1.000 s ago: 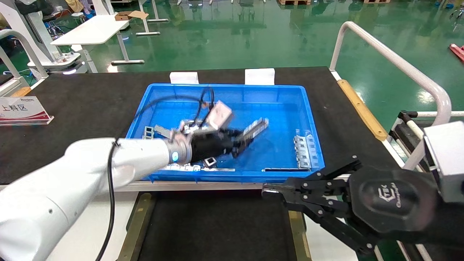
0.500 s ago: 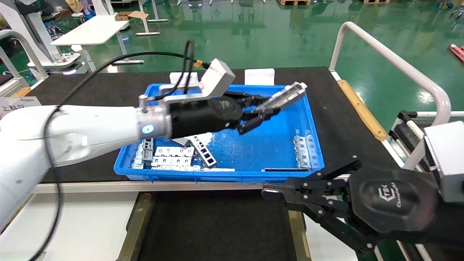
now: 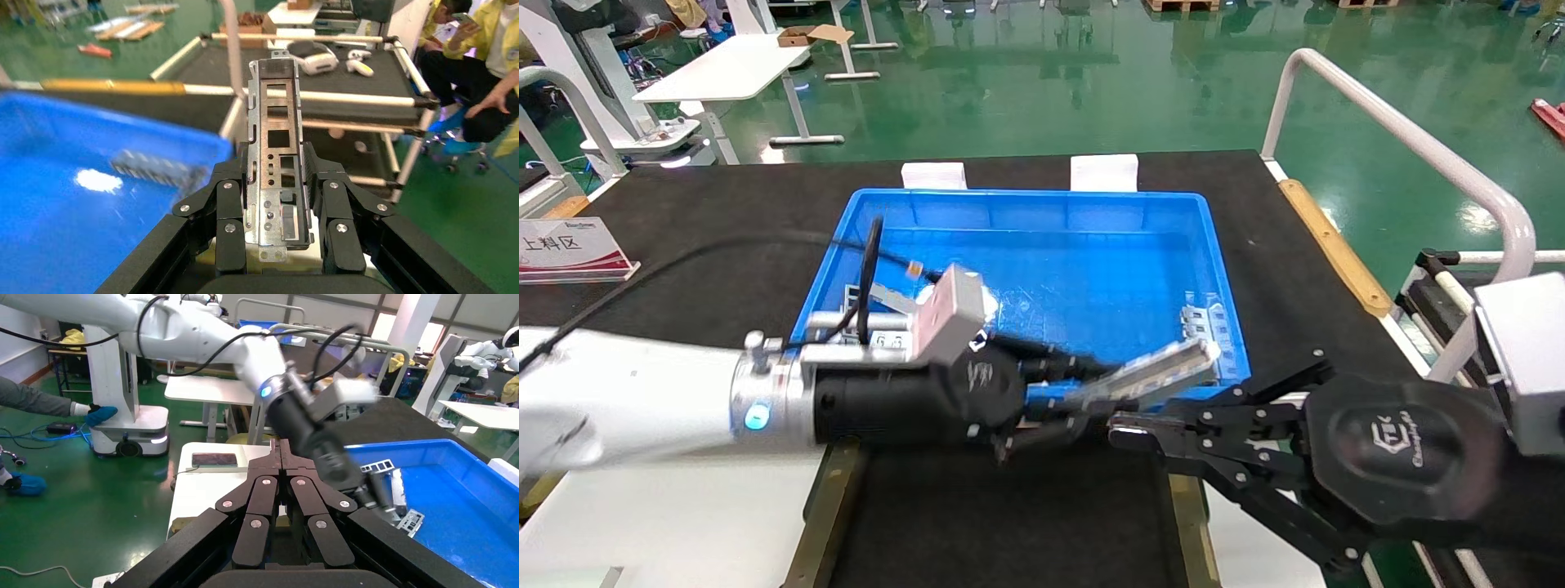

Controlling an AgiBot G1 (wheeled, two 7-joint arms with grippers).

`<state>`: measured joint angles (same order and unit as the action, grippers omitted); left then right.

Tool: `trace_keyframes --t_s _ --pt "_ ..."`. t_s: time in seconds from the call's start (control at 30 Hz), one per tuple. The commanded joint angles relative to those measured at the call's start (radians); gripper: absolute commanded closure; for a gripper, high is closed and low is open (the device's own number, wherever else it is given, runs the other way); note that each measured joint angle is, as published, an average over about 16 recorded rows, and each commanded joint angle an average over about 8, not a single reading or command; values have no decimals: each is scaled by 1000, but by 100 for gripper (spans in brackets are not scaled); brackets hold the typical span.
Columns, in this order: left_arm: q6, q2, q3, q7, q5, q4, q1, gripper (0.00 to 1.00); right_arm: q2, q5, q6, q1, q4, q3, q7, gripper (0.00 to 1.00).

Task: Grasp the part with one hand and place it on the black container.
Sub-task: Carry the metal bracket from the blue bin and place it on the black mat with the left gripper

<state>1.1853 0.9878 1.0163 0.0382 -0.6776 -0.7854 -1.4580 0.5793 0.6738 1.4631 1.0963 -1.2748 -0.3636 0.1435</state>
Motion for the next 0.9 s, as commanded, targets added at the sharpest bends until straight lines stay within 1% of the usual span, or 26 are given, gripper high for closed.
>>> trace_keyframes --t_s 0.03,0.27,0.43,0.6,0.77,0.9 --pt "-11 -41 5 -18 1 -68 36 100 0 0 0 0 0 0 0 100" --pt "-187 -174 31 -103 -7 -298 194 100 0 0 0 0 0 0 0 100" --pt "-354 -217 50 -140 -11 -396 315 100 0 0 0 0 0 0 0 100" --pt "-523 -199 60 -159 -3 -427 418 100 0 0 0 0 0 0 0 100" --pt "-668 -146 54 -189 31 -414 493 100 0 0 0 0 0 0 0 100" --pt "-761 -99 44 -222 67 -394 538 100 0 0 0 0 0 0 0 100"
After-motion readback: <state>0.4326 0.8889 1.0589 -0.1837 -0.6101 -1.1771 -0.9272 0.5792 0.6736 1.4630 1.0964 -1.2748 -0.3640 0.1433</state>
